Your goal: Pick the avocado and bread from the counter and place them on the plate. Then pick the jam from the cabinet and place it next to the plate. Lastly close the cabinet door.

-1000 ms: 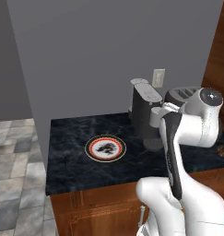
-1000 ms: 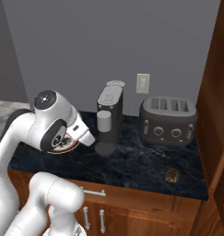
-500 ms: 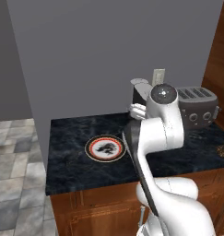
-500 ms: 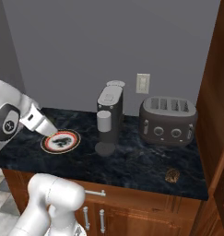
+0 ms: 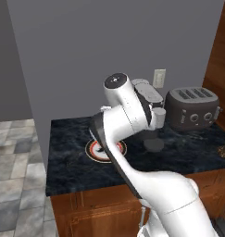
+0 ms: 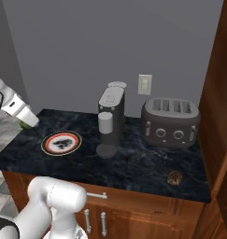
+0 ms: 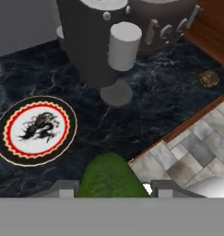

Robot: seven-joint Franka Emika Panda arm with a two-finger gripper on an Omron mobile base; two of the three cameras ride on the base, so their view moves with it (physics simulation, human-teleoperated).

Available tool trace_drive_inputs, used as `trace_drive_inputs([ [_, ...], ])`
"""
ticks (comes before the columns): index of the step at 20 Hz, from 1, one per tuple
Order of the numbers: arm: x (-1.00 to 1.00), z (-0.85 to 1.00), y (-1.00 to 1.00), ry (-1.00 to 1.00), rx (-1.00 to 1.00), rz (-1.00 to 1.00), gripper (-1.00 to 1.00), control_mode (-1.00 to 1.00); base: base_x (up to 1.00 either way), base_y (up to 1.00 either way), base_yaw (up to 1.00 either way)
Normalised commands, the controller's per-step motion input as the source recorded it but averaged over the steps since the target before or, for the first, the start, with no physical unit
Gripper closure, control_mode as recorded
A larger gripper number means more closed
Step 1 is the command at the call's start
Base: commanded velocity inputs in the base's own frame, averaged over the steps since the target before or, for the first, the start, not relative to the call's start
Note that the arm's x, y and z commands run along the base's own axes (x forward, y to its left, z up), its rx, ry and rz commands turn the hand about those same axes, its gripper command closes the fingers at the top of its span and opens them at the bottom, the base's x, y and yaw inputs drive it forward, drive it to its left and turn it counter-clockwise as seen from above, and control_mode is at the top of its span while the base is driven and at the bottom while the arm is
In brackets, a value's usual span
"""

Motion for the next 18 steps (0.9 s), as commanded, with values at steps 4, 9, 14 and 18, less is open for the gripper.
trace_drive_inputs([
  [4,0.75,-0.26,0.53,0.25,-0.05,0.07,1.00,-1.00,0.00,0.00,0.00],
  [9,0.74,-0.30,0.29,0.23,-0.10,0.01,1.00,-1.00,0.00,0.00,0.00],
  [14,0.52,-0.51,0.02,0.09,-0.13,0.00,1.00,-1.00,0.00,0.00,0.00],
  [18,0.36,-0.66,0.00,0.04,-0.02,-0.01,1.00,-1.00,0.00,0.00,0.00],
])
